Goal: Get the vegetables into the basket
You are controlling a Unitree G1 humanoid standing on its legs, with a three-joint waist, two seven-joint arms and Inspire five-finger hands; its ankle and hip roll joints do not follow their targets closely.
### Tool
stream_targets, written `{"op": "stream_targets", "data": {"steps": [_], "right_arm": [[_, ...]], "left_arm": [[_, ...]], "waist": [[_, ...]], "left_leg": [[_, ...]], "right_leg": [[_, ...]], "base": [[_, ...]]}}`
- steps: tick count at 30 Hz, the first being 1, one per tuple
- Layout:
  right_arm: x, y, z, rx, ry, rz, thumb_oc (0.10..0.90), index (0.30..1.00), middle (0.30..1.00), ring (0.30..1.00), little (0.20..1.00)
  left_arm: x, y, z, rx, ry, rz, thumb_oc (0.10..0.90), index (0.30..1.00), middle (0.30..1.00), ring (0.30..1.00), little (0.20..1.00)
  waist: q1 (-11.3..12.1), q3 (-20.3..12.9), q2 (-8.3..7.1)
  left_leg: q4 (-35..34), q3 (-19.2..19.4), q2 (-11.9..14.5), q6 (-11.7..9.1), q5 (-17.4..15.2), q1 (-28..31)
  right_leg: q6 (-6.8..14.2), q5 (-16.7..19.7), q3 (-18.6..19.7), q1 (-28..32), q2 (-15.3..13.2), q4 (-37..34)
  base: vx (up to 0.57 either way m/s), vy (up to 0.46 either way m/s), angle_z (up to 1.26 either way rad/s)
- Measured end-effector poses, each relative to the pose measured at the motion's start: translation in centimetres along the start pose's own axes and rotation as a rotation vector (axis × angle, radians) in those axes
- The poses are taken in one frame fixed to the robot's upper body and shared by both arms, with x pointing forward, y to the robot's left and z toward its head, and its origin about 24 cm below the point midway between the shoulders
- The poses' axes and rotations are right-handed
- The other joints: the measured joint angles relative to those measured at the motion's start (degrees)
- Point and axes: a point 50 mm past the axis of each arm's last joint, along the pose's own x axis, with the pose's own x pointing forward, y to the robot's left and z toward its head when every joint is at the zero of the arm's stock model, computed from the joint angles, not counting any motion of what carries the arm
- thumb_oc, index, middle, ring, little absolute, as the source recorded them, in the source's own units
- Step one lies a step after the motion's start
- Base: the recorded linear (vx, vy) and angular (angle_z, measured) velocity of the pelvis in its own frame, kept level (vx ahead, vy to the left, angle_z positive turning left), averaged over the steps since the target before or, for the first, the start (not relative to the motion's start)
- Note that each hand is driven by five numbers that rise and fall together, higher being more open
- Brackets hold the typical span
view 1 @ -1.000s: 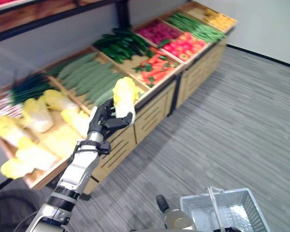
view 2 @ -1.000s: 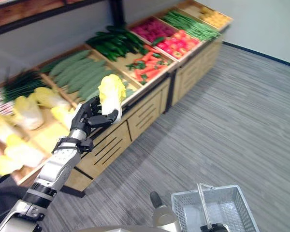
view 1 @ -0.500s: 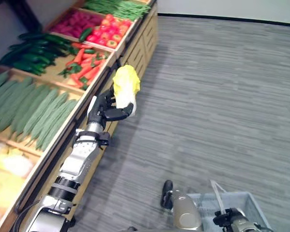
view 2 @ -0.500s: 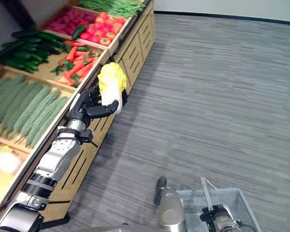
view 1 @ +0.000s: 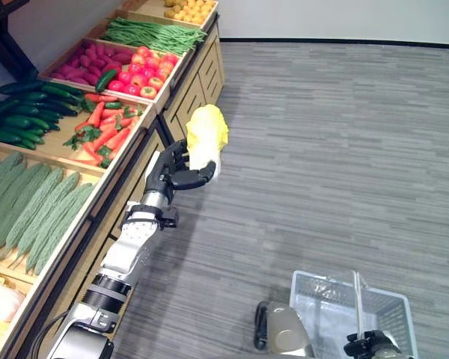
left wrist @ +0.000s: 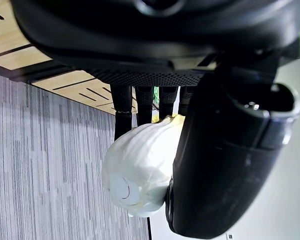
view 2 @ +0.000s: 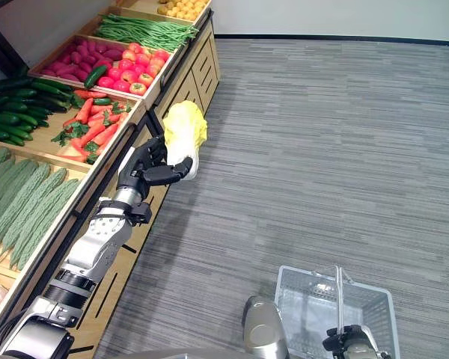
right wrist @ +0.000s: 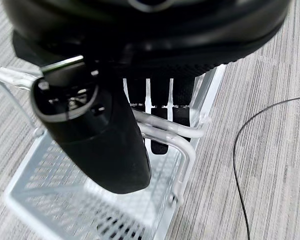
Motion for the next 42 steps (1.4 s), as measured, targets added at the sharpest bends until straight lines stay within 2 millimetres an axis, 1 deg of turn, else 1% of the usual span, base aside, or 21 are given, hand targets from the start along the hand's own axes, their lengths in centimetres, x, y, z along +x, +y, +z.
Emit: {"op": "stream_targets", "data": {"steps": [2,5,6,7,8,9,10,12,13,14,15,17,18,21,25,27,31,33,37,40,42], "right_arm": [[0.0,-0.1,-0.4,0.003,0.013,0.0,0.4,0.3,0.3,0.3,0.3],[0.0,0.3,-0.9,0.002,0.034,0.018,0.4,0.3,0.3,0.3,0.3],[-0.1,0.8,-0.5,-0.014,0.028,0.037,0.4,0.3,0.3,0.3,0.3],[0.0,0.8,0.1,-0.04,0.022,0.037,0.4,0.3,0.3,0.3,0.3],[0.0,0.8,1.4,-0.054,-0.018,0.035,0.4,0.3,0.3,0.3,0.3],[0.0,0.9,1.9,-0.056,-0.049,0.041,0.4,0.3,0.3,0.3,0.3],[-0.1,1.2,2.0,-0.055,-0.058,0.048,0.4,0.3,0.3,0.3,0.3],[-0.1,1.3,1.2,-0.063,-0.044,0.057,0.4,0.3,0.3,0.3,0.3],[-0.2,1.3,0.8,-0.086,-0.038,0.054,0.4,0.3,0.3,0.3,0.3],[-0.1,1.1,0.8,-0.089,-0.032,0.053,0.4,0.3,0.3,0.3,0.3],[-0.1,0.8,0.5,-0.09,-0.021,0.05,0.4,0.3,0.3,0.3,0.3],[-0.1,0.7,0.2,-0.096,-0.02,0.05,0.4,0.3,0.3,0.3,0.3],[-0.1,0.4,-0.5,-0.1,-0.006,0.045,0.4,0.3,0.3,0.3,0.3],[0.0,0.1,-0.1,-0.1,-0.013,0.039,0.4,0.3,0.3,0.3,0.3],[-0.1,0.8,1.3,-0.09,-0.053,0.064,0.4,0.3,0.3,0.3,0.3],[-0.1,0.8,2.1,-0.093,-0.074,0.07,0.4,0.3,0.3,0.3,0.3],[-0.2,-0.2,4.8,-0.115,-0.152,0.061,0.4,0.3,0.3,0.3,0.3],[-0.2,-1.7,6.2,-0.141,-0.185,0.038,0.4,0.3,0.3,0.3,0.3],[-0.5,-5.0,8.6,-0.176,-0.24,-0.033,0.4,0.3,0.3,0.3,0.3],[-1.3,-7.3,12.3,-0.208,-0.32,-0.098,0.4,0.3,0.3,0.3,0.3],[-1.9,-7.8,14.0,-0.22,-0.367,-0.116,0.4,0.3,0.3,0.3,0.3]], "left_arm": [[-0.2,0.2,-0.4,0.001,0.012,0.008,0.4,0.3,0.3,0.3,0.3],[-1.2,0.9,-1.7,0.005,0.061,0.035,0.4,0.3,0.3,0.3,0.3],[-1.7,1.5,-2.1,-0.005,0.072,0.064,0.4,0.3,0.3,0.3,0.3],[-2.5,2.0,-2.7,-0.021,0.088,0.097,0.4,0.3,0.3,0.3,0.3],[-3.5,2.7,-3.5,-0.031,0.119,0.134,0.4,0.3,0.3,0.3,0.3],[-3.9,3.0,-4.1,-0.034,0.145,0.145,0.4,0.3,0.3,0.3,0.3],[-4.2,2.9,-4.4,-0.044,0.157,0.141,0.4,0.3,0.3,0.3,0.3],[-4.3,2.7,-4.5,-0.049,0.159,0.134,0.4,0.3,0.3,0.3,0.3],[-4.4,2.4,-4.5,-0.053,0.158,0.117,0.4,0.3,0.3,0.3,0.3],[-4.4,2.4,-4.5,-0.055,0.154,0.116,0.4,0.3,0.3,0.3,0.3],[-4.9,2.8,-4.8,-0.053,0.169,0.134,0.4,0.3,0.3,0.3,0.3],[-5.7,3.0,-5.6,-0.053,0.2,0.147,0.4,0.3,0.3,0.3,0.3],[-6.0,2.8,-5.7,-0.057,0.206,0.134,0.4,0.3,0.3,0.3,0.3],[-5.8,2.7,-4.9,-0.051,0.171,0.11,0.4,0.3,0.3,0.3,0.3],[-5.8,3.0,-4.7,-0.03,0.168,0.107,0.4,0.3,0.3,0.3,0.3],[-5.8,3.3,-4.5,-0.013,0.166,0.099,0.4,0.3,0.3,0.3,0.3],[-6.1,4.1,-4.6,0.028,0.19,0.08,0.4,0.3,0.3,0.3,0.3],[-6.3,3.7,-4.5,0.038,0.196,0.037,0.4,0.3,0.3,0.3,0.3],[-6.8,1.9,-3.9,0.045,0.177,-0.092,0.4,0.3,0.3,0.3,0.3],[-6.9,0.1,-3.7,0.05,0.194,-0.23,0.4,0.3,0.3,0.3,0.3],[-6.9,-0.7,-3.9,0.034,0.205,-0.277,0.4,0.3,0.3,0.3,0.3]], "waist": [[0.6,-0.2,0.37],[2.5,-0.3,0.07],[5.0,0.3,-1.89],[7.0,0.2,-3.45],[9.9,-0.1,-4.02],[10.0,0.3,-4.88],[10.4,0.1,-4.69],[9.5,0.2,-5.43],[10.5,-0.5,-4.82],[11.9,-0.4,-5.2],[14.2,-0.4,-5.19],[12.8,-1.2,-4.24],[12.5,-2.2,-3.32],[11.7,-2.8,-1.13],[11.6,-2.7,-1.25],[12.0,-2.5,-0.86],[12.5,-2.3,-1.14],[12.7,-2.3,-1.11],[12.9,-2.2,-1.14],[12.1,-2.3,-1.07],[11.9,-2.3,-1.02]], "left_leg": [[1.2,-0.8,0.5,0.0,0.0,-0.6],[11.5,-5.6,2.9,-1.0,0.7,-3.9],[21.8,-15.7,2.2,1.6,2.0,-8.6],[24.3,-24.1,-1.7,2.5,0.0,-10.5],[22.8,-31.6,-6.3,1.3,-3.1,-12.6],[19.2,-33.3,-7.0,1.1,-4.0,-14.6],[12.6,-33.4,-6.9,2.0,-3.0,-14.5],[6.7,-32.8,-5.6,0.7,1.9,-17.5],[0.8,-35.6,-6.4,0.0,4.4,-19.8],[-1.9,-40.1,-7.6,-0.1,5.4,-19.8],[-0.7,-44.1,-9.1,0.7,7.3,-20.7],[0.1,-42.1,-8.7,2.2,8.3,-20.0],[-0.2,-41.7,-8.5,3.1,11.9,-19.0],[-5.2,-39.0,-8.5,4.2,12.3,-15.9],[-6.4,-38.4,-10.7,5.1,11.7,-14.1],[-6.4,-38.4,-11.6,6.6,10.3,-13.3],[-6.4,-38.1,-12.2,7.2,9.5,-13.0],[-6.6,-37.8,-12.3,6.9,9.0,-12.9],[-6.4,-37.6,-12.3,7.7,9.4,-12.6],[-6.4,-37.6,-12.3,7.7,9.4,-12.3],[-6.4,-37.6,-12.2,7.7,9.4,-12.1]], "right_leg": [[0.0,0.1,0.6,-0.1,0.5,-0.8],[-1.5,1.1,3.1,1.4,3.8,-5.0],[-3.3,3.5,8.5,2.4,6.3,-7.3],[-3.9,5.2,12.3,2.3,7.2,-9.2],[-2.5,8.1,16.9,3.7,8.2,-14.0],[-1.4,9.6,18.7,6.3,9.4,-18.8],[0.3,10.3,18.6,8.6,9.5,-21.9],[-2.1,10.8,17.1,11.1,10.6,-23.7],[-2.5,9.7,18.3,12.7,11.8,-25.5],[-2.3,9.9,20.4,12.6,12.0,-25.5],[-3.1,12.0,23.9,13.3,12.4,-25.6],[-2.1,11.7,24.7,16.1,12.8,-27.8],[-2.2,11.4,25.9,16.3,13.2,-27.6],[-0.5,10.9,28.0,16.3,12.5,-28.1],[2.0,9.7,29.5,17.3,10.0,-28.5],[3.4,10.4,29.7,19.0,8.9,-31.0],[4.6,11.2,30.2,19.9,8.2,-32.8],[4.5,11.6,30.4,20.0,8.1,-33.2],[4.1,12.0,30.5,20.2,8.0,-33.1],[4.1,12.0,30.2,20.6,8.1,-33.2],[4.2,11.9,30.2,20.8,8.1,-33.4]], "base": [[0.05,-0.286,-0.22],[0.1,-0.183,-0.63],[0.22,-0.029,-1.38],[0.33,0.015,-2.4],[0.28,0.011,-2.08],[0.28,0.046,-1.79],[0.23,0.067,-0.84],[0.29,0.074,-0.47],[0.14,0.028,-0.5],[0.2,0.133,-1.47],[0.15,0.122,-1.36],[0.12,0.119,-0.7],[0.09,0.116,-0.35],[0.08,0.102,-0.35],[0.07,0.035,-0.16],[0.05,0.006,-0.01],[0.03,-0.006,-0.08],[0.04,-0.011,-0.05],[0.01,-0.014,-0.02],[0.01,-0.022,0.0],[0.0,0.0,0.0]]}}
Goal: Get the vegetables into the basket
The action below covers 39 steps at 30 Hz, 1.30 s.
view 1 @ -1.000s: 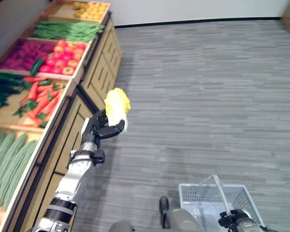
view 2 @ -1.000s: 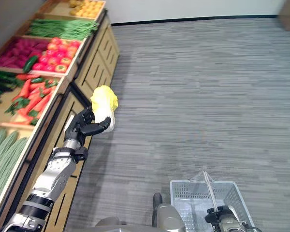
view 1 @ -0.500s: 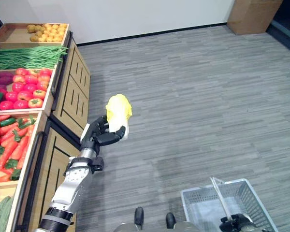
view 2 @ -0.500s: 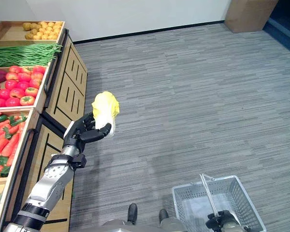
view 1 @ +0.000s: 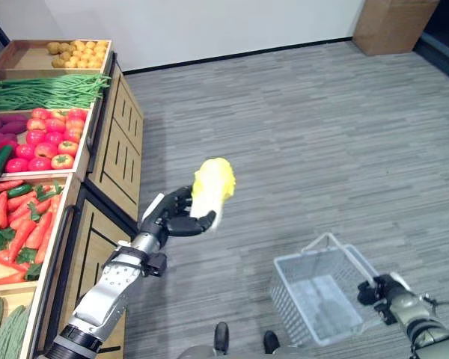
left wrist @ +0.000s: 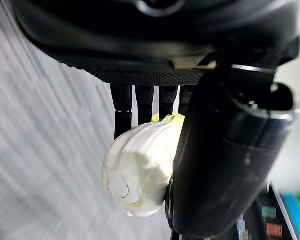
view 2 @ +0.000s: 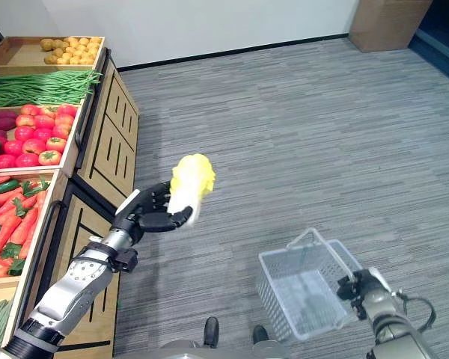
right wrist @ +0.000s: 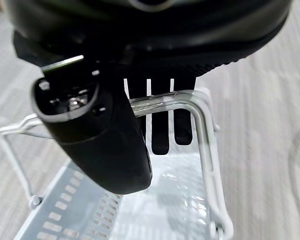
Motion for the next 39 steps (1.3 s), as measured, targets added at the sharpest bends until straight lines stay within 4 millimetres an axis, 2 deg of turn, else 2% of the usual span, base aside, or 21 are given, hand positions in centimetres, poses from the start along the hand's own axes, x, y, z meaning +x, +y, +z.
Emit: {"op": "stream_targets", "data": {"steps": [1,3,4,6,12,13,14,19,22,26,31,39], "right_arm": [[0.1,-0.7,1.8,-0.015,-0.05,-0.015,0.4,0.3,0.3,0.3,0.3],[0.1,-1.1,3.5,-0.018,-0.092,-0.024,0.4,0.3,0.3,0.3,0.3],[0.0,-1.4,5.3,-0.038,-0.142,-0.028,0.4,0.3,0.3,0.3,0.3],[-0.2,-1.9,7.2,-0.048,-0.184,-0.037,0.4,0.3,0.3,0.3,0.3],[-1.2,-2.7,11.5,-0.119,-0.309,-0.056,0.4,0.3,0.3,0.3,0.3],[-1.5,-2.7,12.2,-0.132,-0.339,-0.059,0.4,0.3,0.3,0.3,0.3],[-2.2,-2.7,13.8,-0.143,-0.413,-0.06,0.4,0.3,0.3,0.3,0.3],[-4.1,-2.1,16.9,-0.209,-0.557,-0.067,0.4,0.3,0.3,0.3,0.3],[-5.8,-1.6,19.0,-0.216,-0.671,-0.057,0.4,0.3,0.3,0.3,0.3],[-6.5,-1.1,19.7,-0.237,-0.708,-0.048,0.4,0.3,0.3,0.3,0.3],[-7.9,0.5,20.2,-0.263,-0.784,-0.013,0.4,0.3,0.3,0.3,0.3],[-8.4,3.5,18.3,-0.273,-0.795,0.083,0.4,0.3,0.3,0.3,0.3]], "left_arm": [[0.3,-0.8,-0.1,-0.003,0.012,-0.041,0.4,0.3,0.3,0.3,0.3],[0.6,-1.5,-0.1,-0.004,0.021,-0.082,0.4,0.3,0.3,0.3,0.3],[0.9,-2.1,0.0,0.002,0.025,-0.112,0.4,0.3,0.3,0.3,0.3],[1.2,-2.7,0.2,-0.001,0.024,-0.136,0.4,0.3,0.3,0.3,0.3],[3.0,-4.5,0.6,0.03,0.029,-0.211,0.4,0.3,0.3,0.3,0.3],[3.2,-4.8,0.4,0.042,0.037,-0.218,0.4,0.3,0.3,0.3,0.3],[3.5,-5.1,-0.2,0.05,0.063,-0.218,0.4,0.3,0.3,0.3,0.3],[4.9,-6.1,-2.2,0.118,0.151,-0.211,0.4,0.3,0.3,0.3,0.3],[5.3,-6.2,-3.3,0.166,0.194,-0.194,0.4,0.3,0.3,0.3,0.3],[5.9,-7.3,-3.6,0.238,0.204,-0.216,0.4,0.3,0.3,0.3,0.3],[7.0,-8.0,-5.5,0.375,0.287,-0.206,0.4,0.3,0.3,0.3,0.3],[7.2,-9.6,-7.2,0.506,0.34,-0.239,0.4,0.3,0.3,0.3,0.3]], "waist": [[-0.2,0.0,0.05],[-0.2,0.1,0.13],[-0.2,0.1,0.46],[-0.2,0.1,1.14],[-0.5,0.2,1.89],[-0.8,0.3,1.89],[-1.5,0.3,1.91],[-2.8,0.4,1.94],[-3.8,0.9,2.23],[-4.1,1.2,2.35],[-5.3,1.7,2.49],[-7.0,2.5,2.55]], "left_leg": [[0.0,0.0,0.0,0.0,0.0,0.2],[0.0,0.0,0.1,0.0,0.0,0.4],[0.0,0.0,0.2,0.0,0.0,0.6],[0.0,0.0,0.2,0.0,0.0,0.6],[0.0,0.3,0.2,0.0,0.1,0.7],[0.0,0.4,0.2,0.0,0.1,0.7],[0.0,0.7,0.3,0.0,0.1,0.7],[0.0,1.1,0.5,0.0,0.0,0.8],[0.0,1.6,0.7,0.0,0.0,0.6],[0.0,1.7,0.8,0.0,0.0,0.4],[0.0,2.4,0.8,-0.1,0.0,0.0],[0.0,3.9,1.0,-0.1,0.0,0.0]], "right_leg": [[0.0,0.0,0.0,0.1,0.0,-0.1],[0.0,0.0,0.0,0.4,0.1,-0.1],[0.0,0.0,-0.1,0.6,0.2,-0.1],[0.0,0.0,-0.1,0.6,0.2,-0.1],[0.0,0.0,0.1,0.6,0.2,0.0],[0.0,0.0,0.1,0.5,0.2,0.1],[0.0,0.0,0.4,0.5,0.3,0.2],[0.0,0.0,0.8,0.4,0.5,0.2],[-0.2,0.1,1.3,-0.1,0.6,0.2],[-0.2,0.1,1.4,-0.3,0.7,0.2],[-0.3,0.2,2.0,-0.9,0.7,0.2],[-0.3,0.2,3.2,-1.3,0.7,0.3]], "base": [[0.0,0.0,0.0],[0.0,-0.016,0.0],[0.0,-0.03,0.02],[0.0,0.0,0.0],[0.0,-0.004,-0.01],[0.0,-0.015,-0.08],[0.0,-0.018,-0.07],[0.0,-0.014,-0.04],[0.0,-0.01,-0.09],[0.0,0.0,0.0],[-0.01,-0.009,-0.07],[-0.01,-0.004,-0.08]]}}
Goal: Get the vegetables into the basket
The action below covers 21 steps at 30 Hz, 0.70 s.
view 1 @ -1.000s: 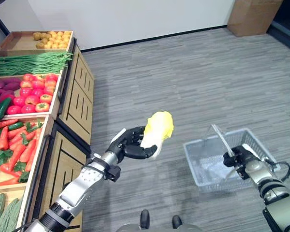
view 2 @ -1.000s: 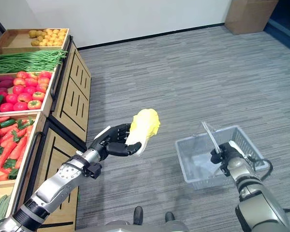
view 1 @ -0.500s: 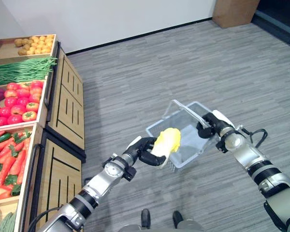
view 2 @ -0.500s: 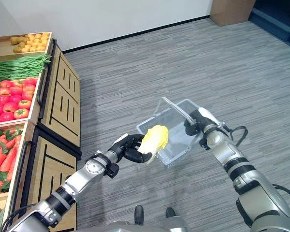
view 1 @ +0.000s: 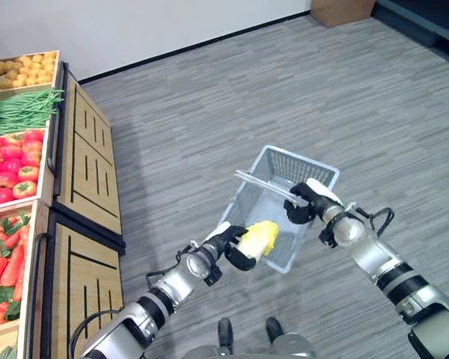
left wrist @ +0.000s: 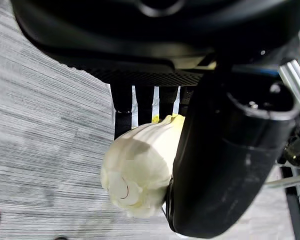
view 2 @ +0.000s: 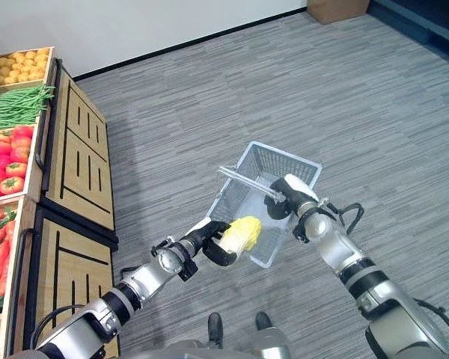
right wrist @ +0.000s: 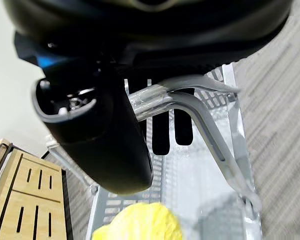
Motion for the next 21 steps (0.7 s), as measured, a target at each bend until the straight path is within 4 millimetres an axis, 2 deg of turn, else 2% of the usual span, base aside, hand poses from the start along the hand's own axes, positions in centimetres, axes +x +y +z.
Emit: {"op": "stream_targets", "data": {"steps": [2,5,11,12,13,21], "right_arm": [[-0.2,2.0,0.2,0.005,-0.011,0.061,0.4,0.3,0.3,0.3,0.3],[-0.5,3.6,-0.1,0.005,-0.003,0.124,0.4,0.3,0.3,0.3,0.3],[-0.8,5.5,-0.1,0.021,-0.002,0.183,0.4,0.3,0.3,0.3,0.3],[-1.0,6.0,-0.2,0.03,0.003,0.196,0.4,0.3,0.3,0.3,0.3],[-1.1,6.5,-0.1,0.031,-0.001,0.21,0.4,0.3,0.3,0.3,0.3],[-1.3,6.9,0.1,0.047,-0.012,0.217,0.4,0.3,0.3,0.3,0.3]], "left_arm": [[0.5,-1.0,-0.6,0.014,0.048,-0.013,0.4,0.3,0.3,0.3,0.3],[0.6,-1.5,-0.2,0.048,0.041,-0.024,0.4,0.3,0.3,0.3,0.3],[0.9,-1.8,0.3,0.081,0.029,-0.01,0.4,0.3,0.3,0.3,0.3],[1.0,-1.9,0.3,0.082,0.038,-0.009,0.465,0.391,0.391,0.391,0.391],[1.0,-2.1,0.1,0.086,0.048,-0.014,0.9,1.0,1.0,1.0,1.0],[1.1,-2.5,-0.4,0.125,0.07,-0.023,0.9,1.0,1.0,1.0,1.0]], "waist": [[-1.1,0.5,0.42],[-1.8,0.8,0.8],[-2.3,0.8,0.94],[-2.3,0.8,0.95],[-2.6,0.8,0.95],[-2.5,0.8,0.96]], "left_leg": [[0.0,0.5,0.1,0.0,0.0,-0.1],[0.0,0.7,0.1,0.0,0.0,-0.1],[0.0,0.8,0.3,0.0,0.0,-0.1],[0.0,0.8,0.3,0.0,0.0,-0.1],[0.0,0.8,0.3,0.0,0.0,-0.1],[0.0,0.8,0.3,0.0,0.0,0.0]], "right_leg": [[0.0,0.0,0.4,-0.3,0.0,0.0],[-0.1,0.1,0.6,-0.4,0.0,0.0],[-0.1,0.1,0.7,-0.4,0.2,0.0],[-0.1,0.1,0.7,-0.4,0.2,0.0],[-0.1,0.1,0.7,-0.4,0.2,0.0],[0.0,0.3,0.7,-0.4,0.2,0.0]], "base": [[0.0,-0.007,-0.11],[0.01,-0.009,-0.04],[0.0,0.0,0.0],[0.0,0.0,0.0],[0.0,0.0,0.0],[0.0,0.0,0.0]]}}
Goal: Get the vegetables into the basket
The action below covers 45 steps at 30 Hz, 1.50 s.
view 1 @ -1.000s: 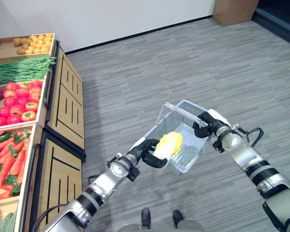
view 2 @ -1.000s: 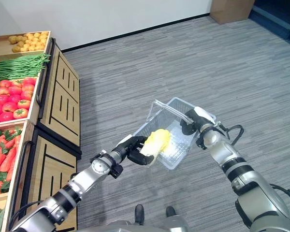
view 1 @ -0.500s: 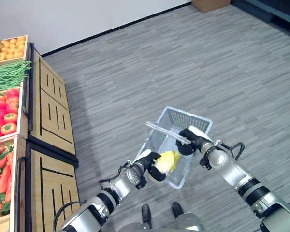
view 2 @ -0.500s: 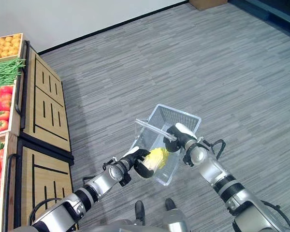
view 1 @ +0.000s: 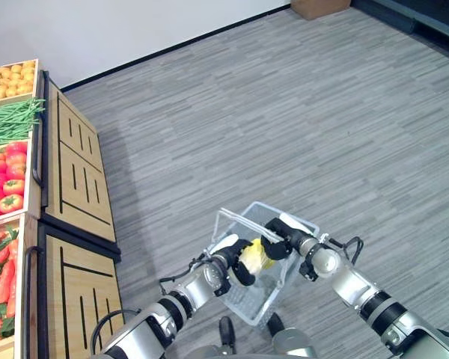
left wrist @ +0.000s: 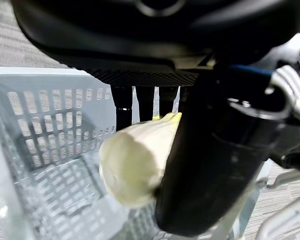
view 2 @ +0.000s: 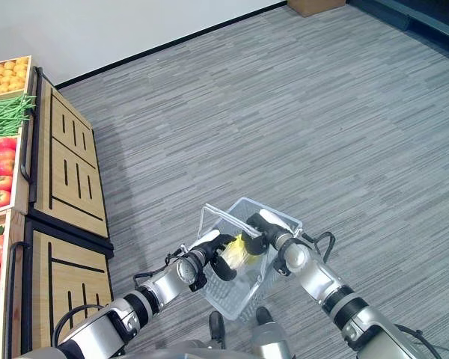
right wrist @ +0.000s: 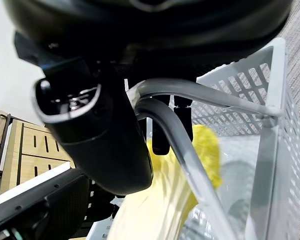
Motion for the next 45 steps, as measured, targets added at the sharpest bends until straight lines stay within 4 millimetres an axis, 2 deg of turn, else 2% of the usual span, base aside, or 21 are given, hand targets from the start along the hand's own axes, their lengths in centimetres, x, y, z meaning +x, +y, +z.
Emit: {"op": "stream_targets", "data": {"steps": [8,13,16,18,19,21,22,26,29,33,35,39,40,42,43,45], "right_arm": [[0.0,0.1,-0.1,0.013,0.003,0.0,0.4,0.3,0.3,0.3,0.3],[-0.3,-0.1,-0.7,0.02,0.02,-0.014,0.4,0.3,0.3,0.3,0.3],[-0.8,-0.7,-1.9,0.053,0.054,-0.049,0.4,0.3,0.3,0.3,0.3],[-1.6,-1.2,-3.6,0.1,0.098,-0.087,0.4,0.3,0.3,0.3,0.3],[-2.1,-1.6,-4.9,0.103,0.146,-0.104,0.4,0.3,0.3,0.3,0.3],[-2.8,-1.9,-6.3,0.119,0.188,-0.12,0.4,0.3,0.3,0.3,0.3],[-3.4,-2.0,-7.6,0.142,0.232,-0.136,0.4,0.3,0.3,0.3,0.3],[-5.0,-1.8,-10.7,0.162,0.346,-0.146,0.4,0.3,0.3,0.3,0.3],[-6.3,-0.9,-13.0,0.2,0.438,-0.145,0.4,0.3,0.3,0.3,0.3],[-7.1,0.9,-15.1,0.25,0.545,-0.118,0.4,0.3,0.3,0.3,0.3],[-7.8,2.7,-16.5,0.296,0.612,-0.102,0.4,0.3,0.3,0.3,0.3],[-9.4,5.7,-18.7,0.355,0.759,-0.047,0.4,0.3,0.3,0.3,0.3],[-10.0,6.8,-19.3,0.377,0.802,-0.041,0.4,0.3,0.3,0.3,0.3],[-10.6,7.8,-19.9,0.405,0.858,-0.046,0.4,0.3,0.3,0.3,0.3],[-11.2,9.3,-20.4,0.445,0.919,-0.043,0.4,0.3,0.3,0.3,0.3],[-11.4,10.2,-20.4,0.471,0.947,-0.042,0.4,0.3,0.3,0.3,0.3]], "left_arm": [[0.0,-0.1,0.0,0.008,-0.002,-0.007,0.9,1.0,1.0,1.0,1.0],[-0.3,0.7,-0.1,0.059,-0.024,-0.025,0.9,1.0,1.0,1.0,1.0],[-1.5,2.1,0.4,0.102,-0.113,-0.045,0.9,1.0,1.0,1.0,1.0],[-2.9,3.0,0.2,0.093,-0.175,-0.059,0.9,1.0,1.0,1.0,1.0],[-3.8,4.0,-0.9,0.086,-0.171,-0.058,0.9,1.0,1.0,1.0,1.0],[-4.9,4.6,-2.2,0.055,-0.158,-0.06,0.9,1.0,1.0,1.0,1.0],[-6.1,5.0,-3.9,0.012,-0.134,-0.063,0.9,1.0,1.0,1.0,1.0],[-8.1,5.7,-8.3,-0.046,0.001,-0.066,0.9,1.0,1.0,1.0,1.0],[-9.4,5.0,-11.2,-0.165,0.093,-0.054,0.9,1.0,1.0,1.0,1.0],[-9.5,3.2,-14.2,-0.265,0.226,-0.067,0.9,1.0,1.0,1.0,1.0],[-9.6,1.2,-15.9,-0.362,0.299,-0.065,0.9,1.0,1.0,1.0,1.0],[-9.9,-1.5,-18.4,-0.478,0.458,-0.047,0.9,1.0,1.0,1.0,1.0],[-10.5,-2.9,-19.6,-0.508,0.528,-0.042,0.9,1.0,1.0,1.0,1.0],[-10.6,-3.8,-20.5,-0.596,0.602,0.01,0.9,1.0,1.0,1.0,1.0],[-11.5,-5.9,-21.8,-0.63,0.733,0.023,0.9,1.0,1.0,1.0,1.0],[-12.1,-6.1,-22.5,-0.667,0.786,0.067,0.9,1.0,1.0,1.0,1.0]], "waist": [[0.1,0.0,0.0],[0.7,0.0,-0.02],[1.5,0.0,-0.02],[2.2,0.0,-0.05],[2.8,0.0,-0.02],[3.1,0.0,-0.05],[3.3,0.0,-0.1],[4.3,-0.1,-0.23],[4.9,-0.3,-0.51],[4.9,-0.6,-1.13],[4.9,-1.1,-1.76],[4.9,-1.9,-2.68],[5.0,-2.1,-2.9],[4.9,-3.1,-3.02],[4.9,-3.8,-3.75],[5.0,-4.5,-3.77]], "left_leg": [[0.0,-0.1,0.0,0.0,0.0,0.0],[0.0,-0.2,0.0,0.0,0.0,0.6],[0.0,-0.5,0.1,0.0,0.0,0.8],[0.0,-0.6,0.0,0.0,0.0,1.1],[-0.1,-0.8,0.0,0.0,-0.1,1.2],[-0.2,-1.1,0.0,0.0,-0.1,1.2],[0.0,-1.1,0.0,0.0,-0.1,1.5],[-0.3,-1.3,0.1,0.1,-0.6,1.8],[-0.1,-1.4,0.0,0.1,-0.8,2.1],[0.0,-1.4,0.0,0.2,-0.7,2.1],[0.0,-1.4,0.0,0.2,-0.7,2.1],[-0.3,-1.4,0.1,0.1,-0.8,2.0],[-0.3,-1.4,0.1,0.0,-1.0,2.0],[-0.2,-1.4,0.1,0.1,-1.0,2.1],[-0.3,-1.4,0.1,0.0,-1.1,1.9],[-0.3,-1.4,0.3,0.0,-1.1,2.0]], "right_leg": [[0.0,0.1,-0.1,0.1,0.0,0.0],[0.0,0.1,-0.3,0.7,0.1,0.0],[0.0,0.1,-0.7,1.0,0.1,0.0],[0.0,0.1,-0.9,1.4,0.1,0.0],[0.0,0.1,-1.0,1.6,0.1,0.0],[0.0,0.1,-1.3,1.7,0.1,0.0],[0.0,0.1,-1.4,2.0,0.1,0.0],[-0.1,0.0,-1.6,2.4,0.1,0.0],[-0.1,0.0,-1.5,2.6,0.1,0.0],[-0.1,0.0,-1.6,2.6,0.1,0.0],[-0.2,0.0,-1.6,2.6,0.1,0.0],[-0.3,-0.1,-1.6,2.4,0.1,0.0],[-0.4,-0.2,-1.6,2.4,0.1,-0.1],[-0.4,-0.2,-1.6,2.4,0.1,0.0],[-0.6,-0.4,-1.6,2.3,0.1,0.0],[-0.6,-0.4,-1.7,2.3,0.3,0.0]], "base": [[0.0,0.0,0.0],[0.0,0.001,0.01],[0.01,0.007,0.05],[0.01,0.007,0.05],[0.01,0.012,0.06],[0.02,0.011,0.07],[0.03,0.01,0.05],[0.0,0.002,0.02],[0.0,0.0,0.0],[0.0,0.0,0.0],[0.0,0.0,0.0],[0.01,0.001,0.0],[0.03,0.006,-0.02],[0.02,0.0,0.0],[0.0,0.0,0.0],[0.0,0.0,0.0]]}}
